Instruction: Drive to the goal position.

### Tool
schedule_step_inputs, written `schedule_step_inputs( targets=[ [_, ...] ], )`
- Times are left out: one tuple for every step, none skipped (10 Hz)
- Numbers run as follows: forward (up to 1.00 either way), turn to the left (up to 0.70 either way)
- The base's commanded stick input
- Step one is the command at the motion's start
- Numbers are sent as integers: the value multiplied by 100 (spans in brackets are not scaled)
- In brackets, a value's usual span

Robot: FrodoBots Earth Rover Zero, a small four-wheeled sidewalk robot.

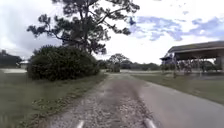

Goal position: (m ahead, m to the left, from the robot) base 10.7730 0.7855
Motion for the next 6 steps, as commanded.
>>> schedule_step_inputs(
  targets=[
    [70,0],
    [70,-10],
    [70,-22],
    [70,-34],
    [70,-28],
    [70,-7]
  ],
)
